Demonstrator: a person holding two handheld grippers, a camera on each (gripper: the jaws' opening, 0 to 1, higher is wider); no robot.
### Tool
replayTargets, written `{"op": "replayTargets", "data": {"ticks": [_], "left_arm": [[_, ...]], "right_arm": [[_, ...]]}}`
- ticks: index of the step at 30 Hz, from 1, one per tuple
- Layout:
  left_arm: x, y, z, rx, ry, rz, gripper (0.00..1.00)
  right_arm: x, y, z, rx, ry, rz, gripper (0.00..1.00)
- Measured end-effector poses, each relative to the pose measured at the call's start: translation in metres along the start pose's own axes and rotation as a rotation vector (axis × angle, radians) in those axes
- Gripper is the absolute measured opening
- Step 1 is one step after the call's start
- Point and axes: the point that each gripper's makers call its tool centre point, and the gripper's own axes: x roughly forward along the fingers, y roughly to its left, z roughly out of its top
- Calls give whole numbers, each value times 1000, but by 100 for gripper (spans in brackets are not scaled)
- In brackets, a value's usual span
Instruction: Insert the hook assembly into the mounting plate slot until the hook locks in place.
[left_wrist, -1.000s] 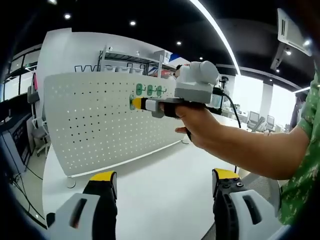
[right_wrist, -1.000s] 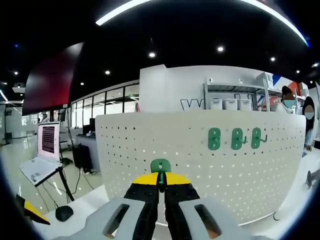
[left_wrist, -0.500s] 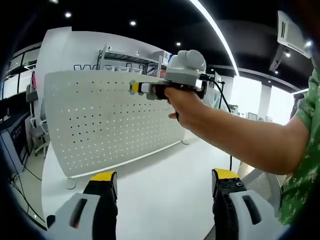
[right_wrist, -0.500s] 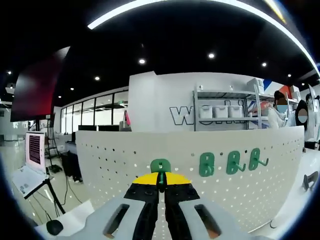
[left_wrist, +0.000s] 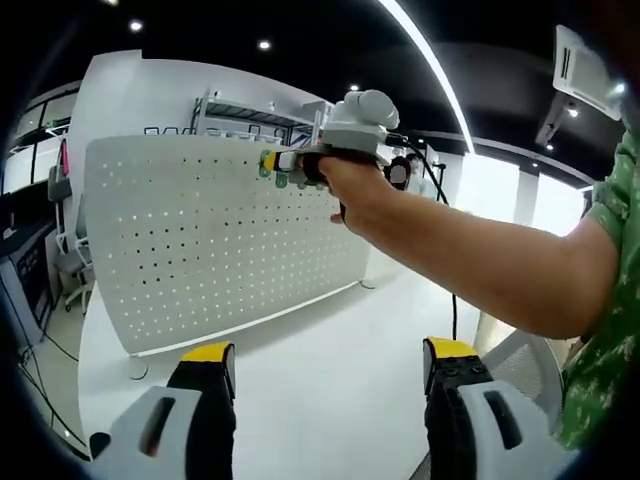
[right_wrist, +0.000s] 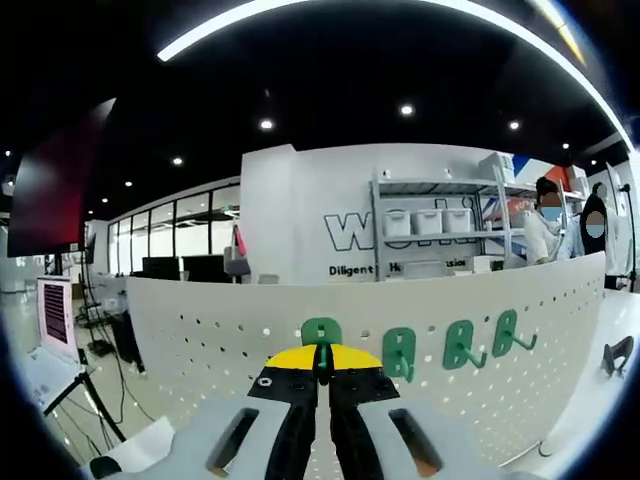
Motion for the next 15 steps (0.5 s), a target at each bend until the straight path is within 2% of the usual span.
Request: {"op": "replayTargets", "data": {"ticks": [15], "left_arm": [[3, 3, -3, -1, 7, -8, 78]], "right_arm": [[14, -2, -2, 10, 8, -21, 2]]}}
